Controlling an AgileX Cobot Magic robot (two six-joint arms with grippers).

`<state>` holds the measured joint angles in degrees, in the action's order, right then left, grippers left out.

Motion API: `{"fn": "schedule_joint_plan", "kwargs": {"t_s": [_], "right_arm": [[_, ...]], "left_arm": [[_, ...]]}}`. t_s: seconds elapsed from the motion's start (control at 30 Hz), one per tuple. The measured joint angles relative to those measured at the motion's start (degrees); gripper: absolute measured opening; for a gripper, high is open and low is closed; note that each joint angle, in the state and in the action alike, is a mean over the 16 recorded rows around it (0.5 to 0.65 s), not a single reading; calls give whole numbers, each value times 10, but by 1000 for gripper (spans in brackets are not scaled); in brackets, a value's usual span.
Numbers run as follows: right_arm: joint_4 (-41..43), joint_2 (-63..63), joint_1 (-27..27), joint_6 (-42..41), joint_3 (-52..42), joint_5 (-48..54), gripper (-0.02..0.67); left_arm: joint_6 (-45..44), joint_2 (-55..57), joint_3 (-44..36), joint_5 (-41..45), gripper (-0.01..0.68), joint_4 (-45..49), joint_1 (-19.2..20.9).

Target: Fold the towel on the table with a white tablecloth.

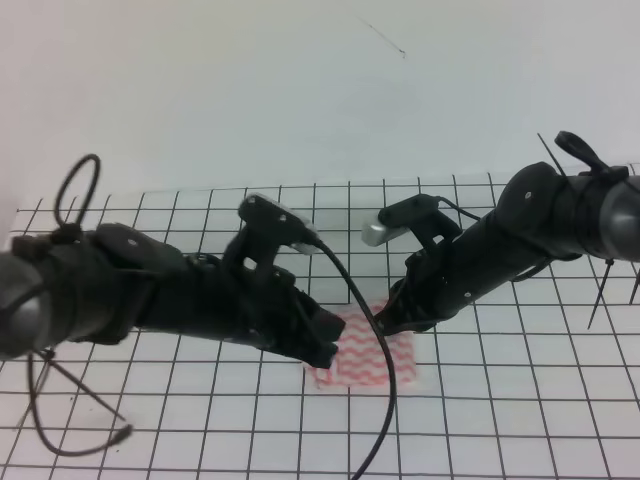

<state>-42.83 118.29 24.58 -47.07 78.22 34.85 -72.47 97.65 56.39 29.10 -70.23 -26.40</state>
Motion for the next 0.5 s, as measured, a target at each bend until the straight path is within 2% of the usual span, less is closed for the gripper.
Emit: {"fn": "schedule_joint_plan", "kwargs": {"t_s": [0.27, 0.5], "right_arm": [[-1, 10, -1, -4, 0, 0, 0], [-1, 10, -13, -3, 0, 8, 0]], "left_arm": [[-77, 75, 10, -32, 0, -55, -20], [-18, 103, 21, -47, 0, 13, -4]]}}
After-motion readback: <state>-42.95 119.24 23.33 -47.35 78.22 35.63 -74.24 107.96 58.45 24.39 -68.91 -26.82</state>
